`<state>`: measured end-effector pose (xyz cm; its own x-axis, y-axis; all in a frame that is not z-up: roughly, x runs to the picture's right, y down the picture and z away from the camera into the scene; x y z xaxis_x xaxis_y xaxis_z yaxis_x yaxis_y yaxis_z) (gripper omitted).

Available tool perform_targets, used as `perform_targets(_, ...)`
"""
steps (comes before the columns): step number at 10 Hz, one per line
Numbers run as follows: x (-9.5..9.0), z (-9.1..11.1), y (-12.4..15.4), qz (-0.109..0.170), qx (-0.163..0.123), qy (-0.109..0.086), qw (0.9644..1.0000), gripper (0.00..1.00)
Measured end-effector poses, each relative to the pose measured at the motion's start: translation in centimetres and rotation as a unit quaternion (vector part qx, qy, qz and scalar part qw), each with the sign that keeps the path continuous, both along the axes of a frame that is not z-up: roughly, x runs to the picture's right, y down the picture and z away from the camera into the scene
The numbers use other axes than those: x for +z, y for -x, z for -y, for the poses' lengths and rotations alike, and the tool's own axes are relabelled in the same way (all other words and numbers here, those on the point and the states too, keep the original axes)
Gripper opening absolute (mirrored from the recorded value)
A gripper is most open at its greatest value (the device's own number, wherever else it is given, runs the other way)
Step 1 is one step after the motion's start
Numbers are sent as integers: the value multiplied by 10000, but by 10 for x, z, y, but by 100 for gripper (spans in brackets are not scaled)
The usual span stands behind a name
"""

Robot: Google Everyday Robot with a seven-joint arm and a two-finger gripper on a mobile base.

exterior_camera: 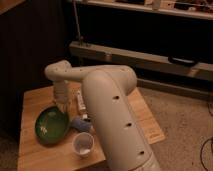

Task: Drag the ceramic bowl in a circle

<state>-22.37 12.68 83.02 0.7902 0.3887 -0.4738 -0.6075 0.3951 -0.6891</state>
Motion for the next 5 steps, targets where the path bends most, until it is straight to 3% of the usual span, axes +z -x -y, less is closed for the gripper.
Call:
perform_targets(2,-9,-28,-4,186,-17,268,9995,0)
perform_targets(5,-25,-65,20,477,-178,577,9970,0)
